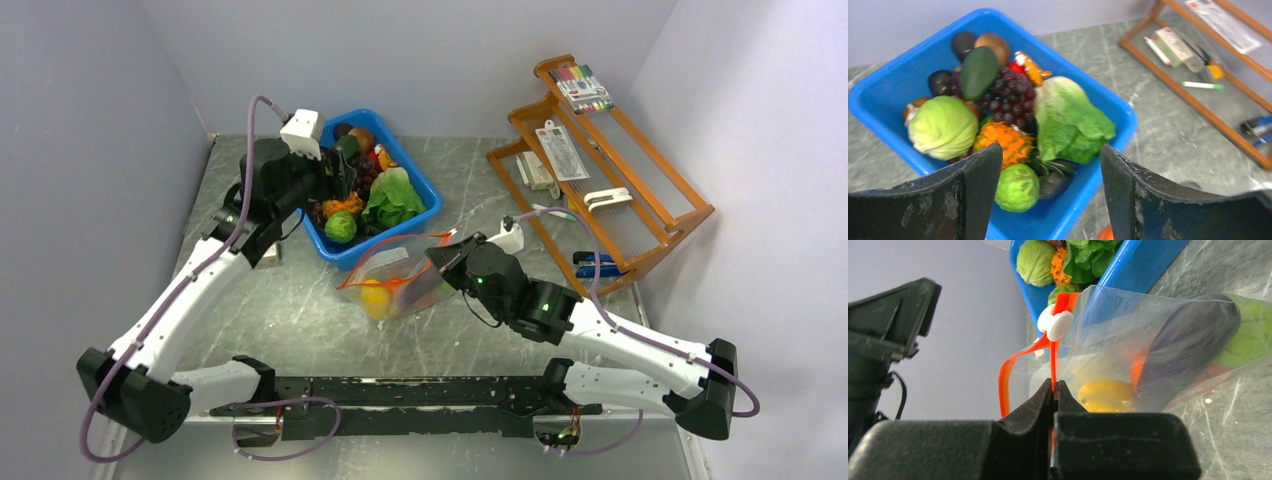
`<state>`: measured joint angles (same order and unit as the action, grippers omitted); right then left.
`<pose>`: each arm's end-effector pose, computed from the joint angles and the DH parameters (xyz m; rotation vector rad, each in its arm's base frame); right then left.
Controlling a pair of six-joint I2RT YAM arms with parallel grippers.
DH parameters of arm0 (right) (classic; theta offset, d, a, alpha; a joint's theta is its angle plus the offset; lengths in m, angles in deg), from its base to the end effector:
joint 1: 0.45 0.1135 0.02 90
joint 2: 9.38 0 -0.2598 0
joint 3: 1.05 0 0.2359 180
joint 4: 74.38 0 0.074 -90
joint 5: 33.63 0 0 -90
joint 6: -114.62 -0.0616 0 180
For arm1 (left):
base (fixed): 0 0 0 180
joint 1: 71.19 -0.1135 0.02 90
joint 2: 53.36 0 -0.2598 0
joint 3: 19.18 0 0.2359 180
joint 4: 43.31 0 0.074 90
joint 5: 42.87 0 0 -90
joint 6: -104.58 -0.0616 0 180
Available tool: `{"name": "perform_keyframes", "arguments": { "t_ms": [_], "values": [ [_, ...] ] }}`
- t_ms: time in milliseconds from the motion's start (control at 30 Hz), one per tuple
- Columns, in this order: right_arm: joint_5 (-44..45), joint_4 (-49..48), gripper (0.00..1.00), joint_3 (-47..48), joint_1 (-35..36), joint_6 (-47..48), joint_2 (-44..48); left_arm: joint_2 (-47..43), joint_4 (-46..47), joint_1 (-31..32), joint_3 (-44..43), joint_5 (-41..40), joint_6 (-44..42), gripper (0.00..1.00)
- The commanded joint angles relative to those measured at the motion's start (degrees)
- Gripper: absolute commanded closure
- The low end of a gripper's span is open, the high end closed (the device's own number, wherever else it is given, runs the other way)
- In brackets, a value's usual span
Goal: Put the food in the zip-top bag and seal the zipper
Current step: Pick up the fake vegetable from the bin.
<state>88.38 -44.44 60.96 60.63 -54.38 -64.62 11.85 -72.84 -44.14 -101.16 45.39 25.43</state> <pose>0.1360 0.1787 0.3051 0.6965 1.9479 1.0614 0.2406 -0.1207 0.3875 0.2340 1.8004 -0.4449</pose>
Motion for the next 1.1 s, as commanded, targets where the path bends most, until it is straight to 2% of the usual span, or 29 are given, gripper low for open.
{"name": "perform_keyframes", "arguments": {
  "t_ms": [0, 167, 233, 267, 433, 500, 767, 1067],
  "values": [
    [2.2, -0.3, 1.0, -0.5, 0.0, 0.3, 2.0, 5.5, -3.4, -5.4, -4.0, -0.8, 2.7, 0.29],
    [2.0, 0.2, 1.0, -0.2, 0.0, 0.2, 2.0, 13.6, -5.2, -11.4, -9.1, 4.7, 1.6, 0.26],
    [1.7, -0.1, 1.0, -0.6, 0.0, 0.1, 1.9, 17.8, -5.5, -13.0, -11.5, 5.4, 0.1, 0.2],
    [1.5, -0.3, 1.0, -0.7, 0.0, 0.0, 1.8, 19.5, -5.5, -13.5, -12.6, 4.9, -0.7, 0.13],
    [1.1, 0.5, 1.0, 0.5, 0.0, 0.2, 1.1, 27.5, -5.1, -15.6, -16.7, 3.6, -3.9, 0.1],
    [1.3, 1.0, 1.0, 0.9, 0.0, 0.3, 1.1, 30.6, -5.6, -16.8, -18.4, 3.4, -4.7, 0.01],
    [1.8, 1.8, 1.0, 0.2, 0.0, -0.6, 2.2, 37.2, -5.5, -20.1, -21.0, 6.1, -5.7, 0.0],
    [1.4, 0.9, 1.0, 0.0, 0.0, -0.1, 2.0, 39.8, -5.0, -20.3, -18.5, 8.6, -5.7, 0.0]
  ]
}}
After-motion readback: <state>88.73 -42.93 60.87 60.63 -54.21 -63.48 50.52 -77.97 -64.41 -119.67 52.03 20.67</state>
